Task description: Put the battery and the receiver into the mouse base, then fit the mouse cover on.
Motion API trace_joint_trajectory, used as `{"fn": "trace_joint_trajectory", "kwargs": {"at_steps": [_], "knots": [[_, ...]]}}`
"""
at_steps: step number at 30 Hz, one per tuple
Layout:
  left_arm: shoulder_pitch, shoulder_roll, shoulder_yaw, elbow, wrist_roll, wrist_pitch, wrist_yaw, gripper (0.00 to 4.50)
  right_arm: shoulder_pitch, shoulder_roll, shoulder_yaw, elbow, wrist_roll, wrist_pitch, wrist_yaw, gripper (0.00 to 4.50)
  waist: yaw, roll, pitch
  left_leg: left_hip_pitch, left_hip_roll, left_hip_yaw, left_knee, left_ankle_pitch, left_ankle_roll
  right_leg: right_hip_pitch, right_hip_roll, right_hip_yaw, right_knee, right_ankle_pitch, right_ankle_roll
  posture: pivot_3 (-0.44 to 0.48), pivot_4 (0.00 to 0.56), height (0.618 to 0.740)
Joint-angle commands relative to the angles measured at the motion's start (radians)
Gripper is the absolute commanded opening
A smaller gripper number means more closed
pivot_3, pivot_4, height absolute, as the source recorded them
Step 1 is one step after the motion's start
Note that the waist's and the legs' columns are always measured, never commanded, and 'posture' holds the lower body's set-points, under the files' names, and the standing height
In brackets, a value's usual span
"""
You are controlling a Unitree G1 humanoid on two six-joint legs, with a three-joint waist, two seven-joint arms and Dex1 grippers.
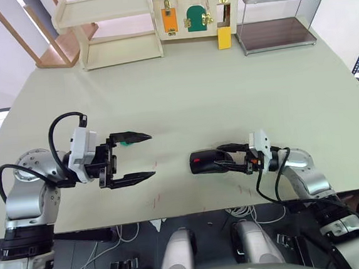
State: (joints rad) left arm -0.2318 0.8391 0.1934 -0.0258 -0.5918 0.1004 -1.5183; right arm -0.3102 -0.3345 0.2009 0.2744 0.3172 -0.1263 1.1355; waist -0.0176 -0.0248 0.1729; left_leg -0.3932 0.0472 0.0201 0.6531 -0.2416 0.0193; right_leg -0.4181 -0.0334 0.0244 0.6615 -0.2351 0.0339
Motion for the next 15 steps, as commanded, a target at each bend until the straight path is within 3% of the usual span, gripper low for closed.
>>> {"fn": "trace_joint_trajectory", "kwargs": {"at_steps": [1, 7, 15], "knots": [[0.006, 0.013, 0.018, -0.014, -0.004, -0.002, 0.006, 4.50, 0.016, -0.004, 0.016, 0.114, -0.056, -0.012, 0.002, 2.26, 0.000, 0.000, 0.000, 0.003, 0.000, 0.000, 0.000, 0.000, 0.000, 0.003, 0.000, 0.000, 0.000, 0.000, 0.000, 0.000, 0.150, 0.740], [0.034, 0.009, 0.026, -0.032, -0.008, 0.000, 0.024, 4.50, 0.000, -0.004, -0.008, 0.134, -0.042, -0.051, 0.005, 2.26, 0.001, -0.001, -0.001, 0.009, 0.001, 0.001, -0.001, 0.000, 0.000, 0.008, 0.000, 0.001, 0.000, -0.001, -0.001, 0.000, 0.150, 0.740], [0.088, -0.004, 0.062, 0.004, -0.004, -0.032, 0.063, 4.50, 0.010, -0.096, -0.048, -0.060, -0.017, -0.016, -0.002, 2.26, 0.004, 0.000, 0.000, 0.007, 0.001, 0.002, -0.001, 0.000, 0.000, 0.006, 0.000, 0.002, 0.000, -0.001, -0.001, 0.000, 0.150, 0.740]]}}
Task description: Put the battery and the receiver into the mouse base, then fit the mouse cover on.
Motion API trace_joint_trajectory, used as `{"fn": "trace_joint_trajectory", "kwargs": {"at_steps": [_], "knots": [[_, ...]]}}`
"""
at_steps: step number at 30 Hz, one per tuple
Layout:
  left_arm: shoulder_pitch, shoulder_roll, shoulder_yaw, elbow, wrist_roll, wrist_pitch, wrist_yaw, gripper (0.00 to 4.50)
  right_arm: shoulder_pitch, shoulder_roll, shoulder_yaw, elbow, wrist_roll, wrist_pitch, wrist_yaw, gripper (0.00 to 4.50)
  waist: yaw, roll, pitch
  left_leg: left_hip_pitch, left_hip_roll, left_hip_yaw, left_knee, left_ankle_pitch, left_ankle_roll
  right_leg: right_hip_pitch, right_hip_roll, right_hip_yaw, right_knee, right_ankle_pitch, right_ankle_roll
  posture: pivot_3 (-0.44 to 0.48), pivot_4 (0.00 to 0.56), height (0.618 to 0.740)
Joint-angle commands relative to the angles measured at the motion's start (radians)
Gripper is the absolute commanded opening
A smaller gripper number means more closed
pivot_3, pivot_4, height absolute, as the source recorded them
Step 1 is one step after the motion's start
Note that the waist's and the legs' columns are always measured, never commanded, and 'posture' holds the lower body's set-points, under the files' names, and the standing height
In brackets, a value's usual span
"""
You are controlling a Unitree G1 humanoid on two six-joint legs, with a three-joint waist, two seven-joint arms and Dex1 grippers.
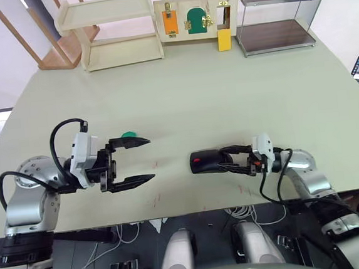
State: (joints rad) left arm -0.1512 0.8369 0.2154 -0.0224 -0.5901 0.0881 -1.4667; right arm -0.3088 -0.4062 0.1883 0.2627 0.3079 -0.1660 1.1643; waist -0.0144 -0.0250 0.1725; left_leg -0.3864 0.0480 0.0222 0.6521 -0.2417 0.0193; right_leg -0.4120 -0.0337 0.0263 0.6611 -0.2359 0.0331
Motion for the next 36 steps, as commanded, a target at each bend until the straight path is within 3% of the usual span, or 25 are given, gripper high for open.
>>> {"fn": "trace_joint_trajectory", "kwargs": {"at_steps": [1, 10, 23, 25, 26, 28, 30, 36], "knots": [[0.016, -0.002, 0.044, -0.001, -0.008, -0.020, 0.015, 4.50, 0.012, -0.033, -0.047, -0.074, 0.008, 0.033, -0.032, 2.26, 0.000, 0.000, 0.000, -0.001, 0.000, 0.000, 0.000, 0.000, 0.000, -0.001, 0.000, 0.000, 0.000, 0.000, 0.000, 0.000, 0.150, 0.740], [0.120, -0.025, 0.094, -0.011, 0.016, 0.002, 0.149, 4.50, 0.125, -0.116, -0.195, -0.269, 0.112, 0.123, -0.086, 2.26, 0.001, 0.001, 0.001, -0.005, 0.000, -0.001, 0.000, 0.000, 0.000, -0.004, 0.000, -0.001, -0.001, 0.000, 0.000, 0.000, 0.150, 0.740], [0.353, -0.108, 0.250, -0.010, 0.028, 0.064, 0.416, 4.50, 0.395, -0.191, -0.480, -0.224, 0.198, 0.082, -0.100, 2.26, 0.002, 0.001, 0.001, -0.008, 0.000, -0.001, 0.000, 0.000, 0.000, -0.005, -0.001, -0.002, -0.003, 0.000, 0.001, 0.000, 0.150, 0.740], [0.390, -0.119, 0.267, 0.005, 0.041, 0.056, 0.432, 4.50, 0.436, -0.196, -0.521, -0.207, 0.215, 0.081, -0.086, 2.50, 0.002, 0.001, 0.001, -0.007, 0.000, -0.001, 0.000, 0.000, 0.000, -0.005, -0.001, -0.002, -0.003, 0.000, 0.001, 0.000, 0.150, 0.740], [0.399, -0.125, 0.271, 0.010, 0.047, 0.051, 0.439, 4.50, 0.453, -0.195, -0.537, -0.203, 0.225, 0.079, -0.080, 2.98, 0.001, 0.001, 0.001, -0.007, 0.000, -0.001, 0.000, 0.000, 0.000, -0.005, -0.002, -0.002, -0.003, 0.000, 0.001, 0.000, 0.150, 0.740], [0.413, -0.130, 0.271, 0.014, 0.061, 0.043, 0.452, 4.50, 0.485, -0.197, -0.561, -0.193, 0.236, 0.077, -0.070, 3.42, 0.002, 0.001, 0.001, -0.007, 0.000, -0.001, 0.000, 0.000, 0.000, -0.005, -0.002, -0.002, -0.003, 0.000, 0.001, 0.000, 0.150, 0.740], [0.421, -0.132, 0.269, 0.019, 0.077, 0.028, 0.464, 4.50, 0.516, -0.196, -0.587, -0.180, 0.244, 0.074, -0.064, 4.34, 0.003, 0.001, 0.001, -0.007, 0.000, -0.001, 0.000, 0.000, 0.000, -0.005, -0.002, -0.002, -0.003, 0.000, 0.001, 0.000, 0.150, 0.740], [0.417, -0.141, 0.258, 0.052, 0.116, -0.028, 0.474, 4.50, 0.575, -0.179, -0.620, -0.172, 0.242, 0.053, -0.061, 4.44, 0.004, 0.001, 0.001, -0.007, 0.000, -0.001, 0.000, 0.000, 0.000, -0.005, -0.002, -0.002, -0.003, 0.000, 0.001, 0.000, 0.150, 0.740]]}}
